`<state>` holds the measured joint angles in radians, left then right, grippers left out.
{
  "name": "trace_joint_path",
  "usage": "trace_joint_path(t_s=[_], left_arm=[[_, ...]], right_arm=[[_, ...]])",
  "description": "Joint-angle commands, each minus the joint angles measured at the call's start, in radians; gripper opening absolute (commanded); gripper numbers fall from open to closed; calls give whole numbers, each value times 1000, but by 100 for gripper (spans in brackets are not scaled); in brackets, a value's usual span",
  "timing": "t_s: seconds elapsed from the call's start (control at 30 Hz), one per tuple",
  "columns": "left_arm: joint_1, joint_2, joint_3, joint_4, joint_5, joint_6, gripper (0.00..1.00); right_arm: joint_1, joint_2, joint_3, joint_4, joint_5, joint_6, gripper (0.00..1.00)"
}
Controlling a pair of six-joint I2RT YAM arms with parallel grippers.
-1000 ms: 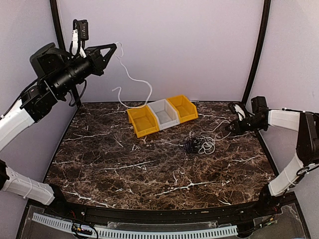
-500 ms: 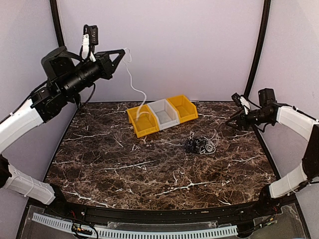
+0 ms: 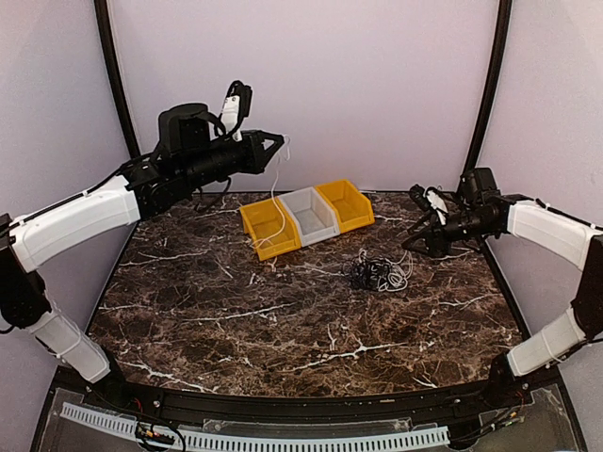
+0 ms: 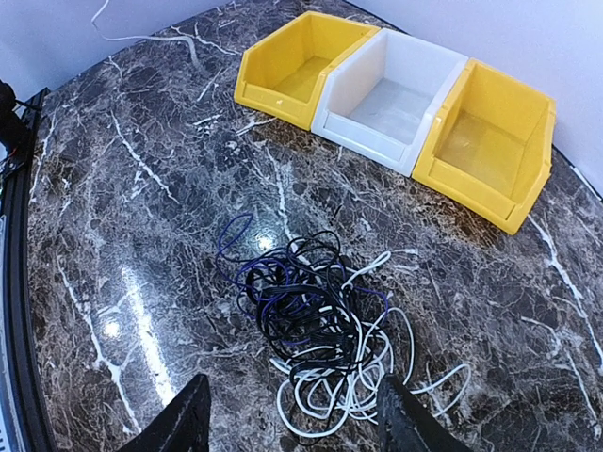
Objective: Untangle the cables
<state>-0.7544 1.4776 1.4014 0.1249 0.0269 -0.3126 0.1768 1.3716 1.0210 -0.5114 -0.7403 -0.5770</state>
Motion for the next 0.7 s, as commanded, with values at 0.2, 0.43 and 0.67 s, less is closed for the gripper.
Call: trace_joint_path(t_s=[0.2, 0.43, 0.67], left_arm=[[103, 146, 309, -291, -96, -79, 0], [157, 207, 411, -341, -61, -36, 0], [169, 204, 424, -335, -49, -26, 0]], right_arm=[[9, 107, -72, 201, -2, 69, 56], [9, 339, 246, 305, 118, 223, 51], [22, 677, 596, 353, 185, 413, 47]])
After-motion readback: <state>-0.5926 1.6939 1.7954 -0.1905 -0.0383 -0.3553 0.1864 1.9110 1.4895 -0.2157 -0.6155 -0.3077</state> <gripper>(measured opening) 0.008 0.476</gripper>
